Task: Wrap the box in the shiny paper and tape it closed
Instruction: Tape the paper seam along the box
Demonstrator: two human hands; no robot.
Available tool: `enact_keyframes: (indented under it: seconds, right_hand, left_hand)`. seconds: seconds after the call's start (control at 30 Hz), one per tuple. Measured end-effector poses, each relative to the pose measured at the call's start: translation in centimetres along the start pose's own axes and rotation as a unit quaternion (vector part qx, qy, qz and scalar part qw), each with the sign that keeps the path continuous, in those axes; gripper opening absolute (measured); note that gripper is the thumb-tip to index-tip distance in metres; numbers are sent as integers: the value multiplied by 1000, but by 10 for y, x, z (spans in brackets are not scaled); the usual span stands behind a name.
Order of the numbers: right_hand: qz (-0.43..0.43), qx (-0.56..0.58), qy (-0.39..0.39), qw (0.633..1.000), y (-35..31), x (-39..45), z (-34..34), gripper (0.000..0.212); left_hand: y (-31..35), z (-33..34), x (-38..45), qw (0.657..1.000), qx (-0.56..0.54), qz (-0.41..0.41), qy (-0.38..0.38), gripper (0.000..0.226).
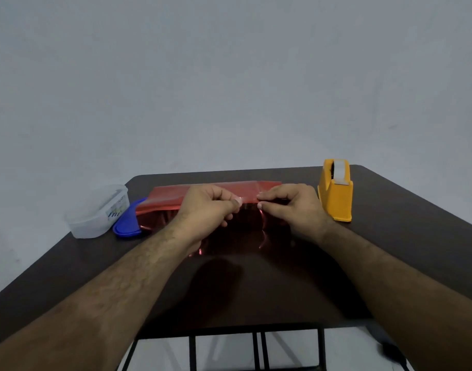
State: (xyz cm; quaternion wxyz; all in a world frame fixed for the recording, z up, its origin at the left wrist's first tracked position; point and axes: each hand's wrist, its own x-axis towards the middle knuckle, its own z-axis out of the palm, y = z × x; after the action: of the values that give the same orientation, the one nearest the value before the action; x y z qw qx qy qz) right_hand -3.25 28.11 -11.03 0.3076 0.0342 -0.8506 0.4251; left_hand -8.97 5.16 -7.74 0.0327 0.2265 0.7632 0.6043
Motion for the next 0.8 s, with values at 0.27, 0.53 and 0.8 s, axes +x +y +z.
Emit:
enact_keyframes:
  seconds: [0.27, 0.53, 0.8]
  right_hand:
    - [32, 10, -12, 999, -1, -4, -3, 25]
    - [35, 7, -7, 999, -2, -7, -2, 25]
    - [28, 3, 3, 1000, -2, -8, 0, 23]
  left_hand:
    - [-13, 20, -5, 998, -51, -16, 46, 12]
    - [-12, 19, 1, 997, 18, -3, 71, 14]
    - [-13, 23, 5, 984, 121, 23, 130, 19]
